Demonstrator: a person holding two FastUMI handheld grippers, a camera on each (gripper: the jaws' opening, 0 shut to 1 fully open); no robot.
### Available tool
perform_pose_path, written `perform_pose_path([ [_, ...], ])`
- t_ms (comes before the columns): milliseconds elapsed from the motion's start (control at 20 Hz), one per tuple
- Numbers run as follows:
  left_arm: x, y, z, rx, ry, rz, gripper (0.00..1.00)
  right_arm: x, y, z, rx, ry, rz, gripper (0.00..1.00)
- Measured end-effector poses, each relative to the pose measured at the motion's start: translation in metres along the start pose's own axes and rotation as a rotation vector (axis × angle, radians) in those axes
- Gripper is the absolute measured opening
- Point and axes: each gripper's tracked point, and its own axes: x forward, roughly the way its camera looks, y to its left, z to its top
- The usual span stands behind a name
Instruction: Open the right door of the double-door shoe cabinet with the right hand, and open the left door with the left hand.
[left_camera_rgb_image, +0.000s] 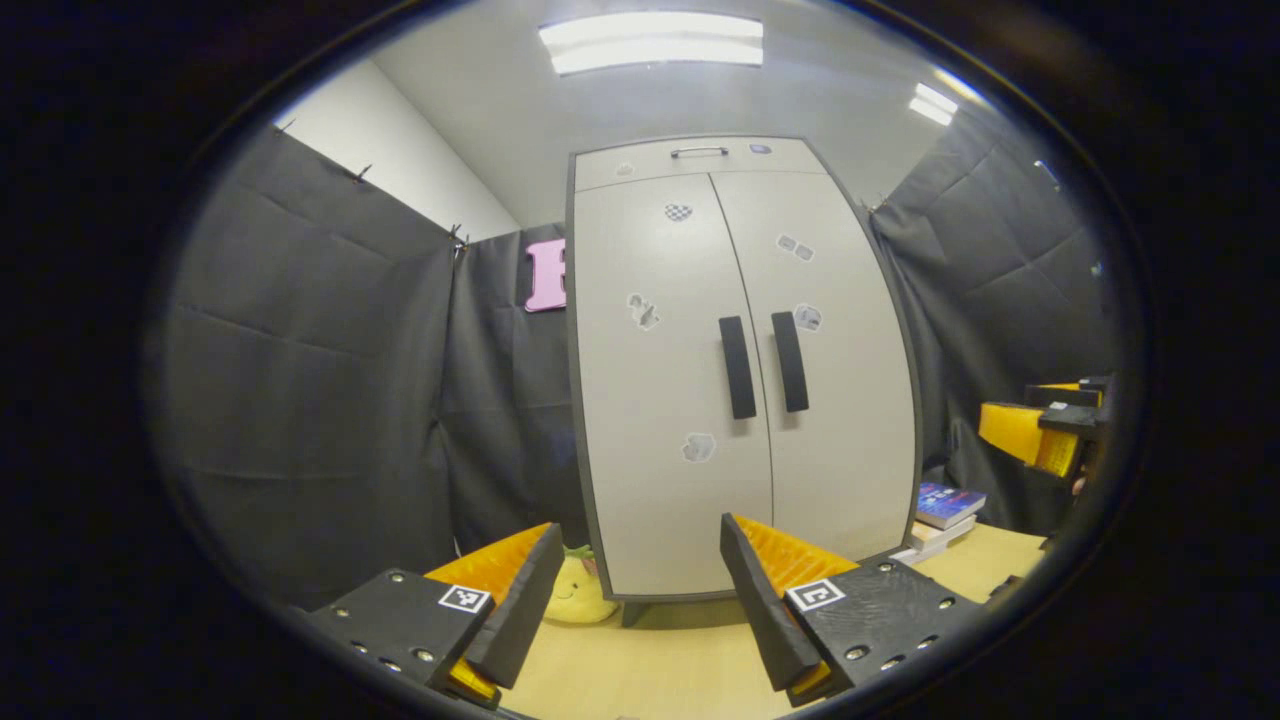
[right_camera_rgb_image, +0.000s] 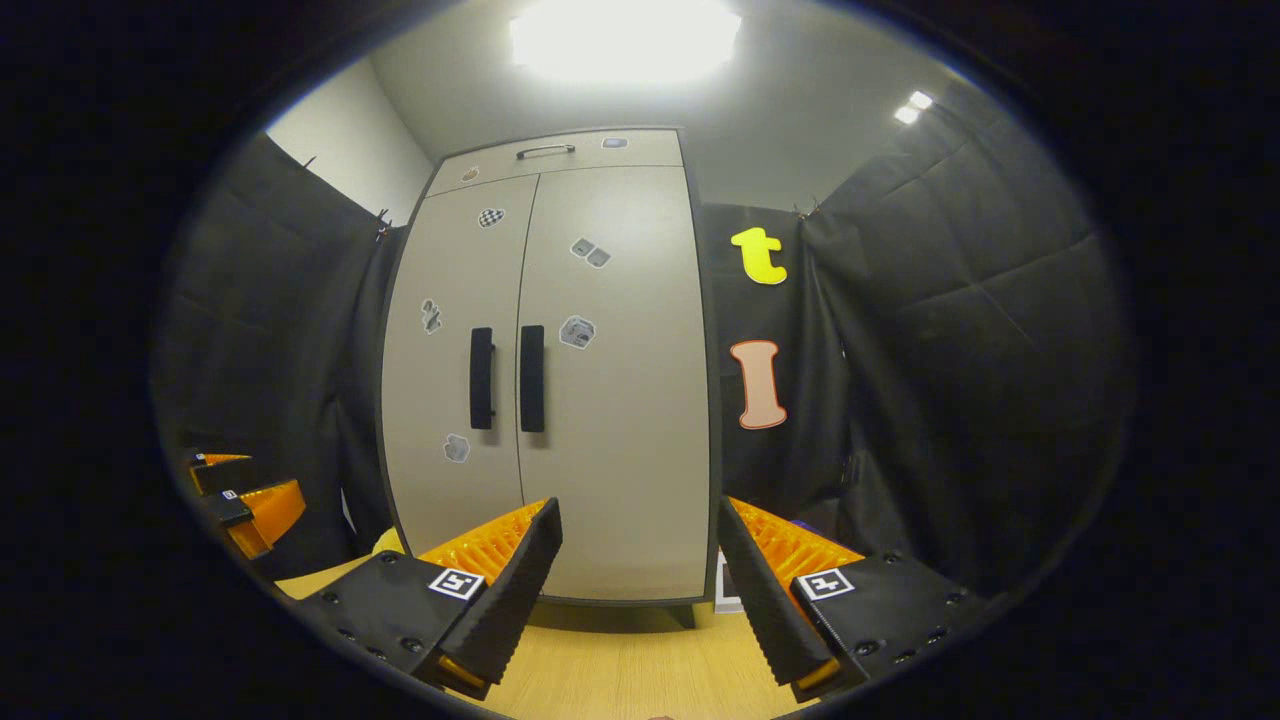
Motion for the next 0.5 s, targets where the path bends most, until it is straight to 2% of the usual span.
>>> perform_pose_path([
  [500,-0.015,0.059,-0.015,0.038,0.028,0.103,0.91,0.082,0.054,0.038,0.022,-0.031,0.114,0.97],
])
